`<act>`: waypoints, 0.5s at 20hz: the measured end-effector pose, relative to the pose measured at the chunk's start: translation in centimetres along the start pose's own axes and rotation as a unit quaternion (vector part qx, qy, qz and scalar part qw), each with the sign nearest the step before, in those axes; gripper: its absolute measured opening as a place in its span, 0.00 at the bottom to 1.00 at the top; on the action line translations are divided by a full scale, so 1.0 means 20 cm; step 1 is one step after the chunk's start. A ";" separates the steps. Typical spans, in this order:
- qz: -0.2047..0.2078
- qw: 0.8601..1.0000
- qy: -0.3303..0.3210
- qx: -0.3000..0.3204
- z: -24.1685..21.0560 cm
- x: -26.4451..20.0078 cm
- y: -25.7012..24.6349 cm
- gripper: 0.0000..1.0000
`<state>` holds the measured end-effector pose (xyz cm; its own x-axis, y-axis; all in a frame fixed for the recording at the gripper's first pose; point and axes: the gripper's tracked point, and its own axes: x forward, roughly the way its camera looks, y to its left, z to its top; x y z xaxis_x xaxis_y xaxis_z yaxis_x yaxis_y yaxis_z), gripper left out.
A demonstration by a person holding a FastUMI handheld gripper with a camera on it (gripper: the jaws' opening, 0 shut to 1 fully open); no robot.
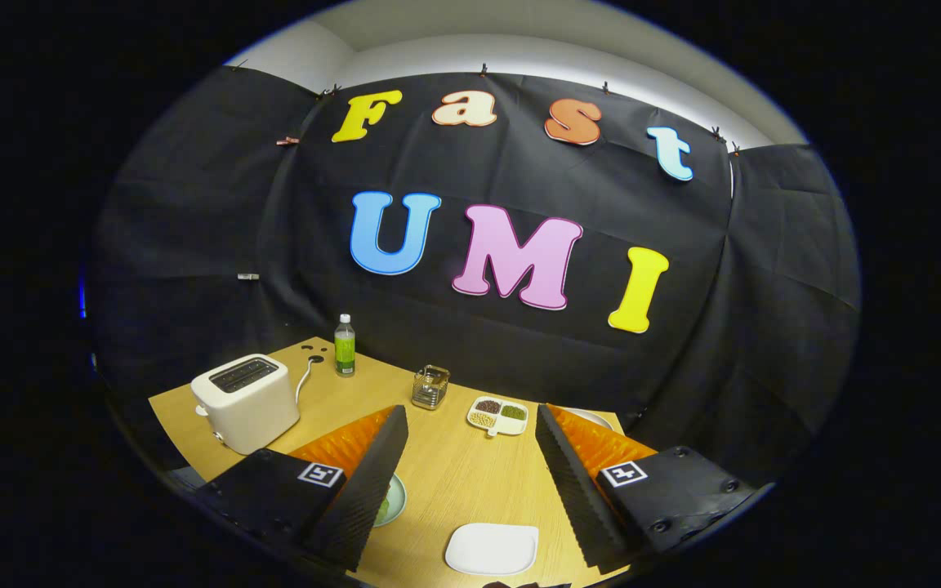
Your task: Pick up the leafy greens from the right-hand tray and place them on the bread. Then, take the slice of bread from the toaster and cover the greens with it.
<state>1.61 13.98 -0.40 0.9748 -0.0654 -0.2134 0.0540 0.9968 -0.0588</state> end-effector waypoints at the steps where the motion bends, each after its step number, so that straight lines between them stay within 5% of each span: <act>1: 0.004 1.000 -0.009 0.006 0.03 -0.03 0.00 0.98; 10: 0.076 0.996 -0.042 0.004 0.04 -0.15 -0.01 0.98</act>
<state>-1.11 14.10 1.09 0.9864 0.0890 -0.1378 -0.0932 0.9954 -0.0240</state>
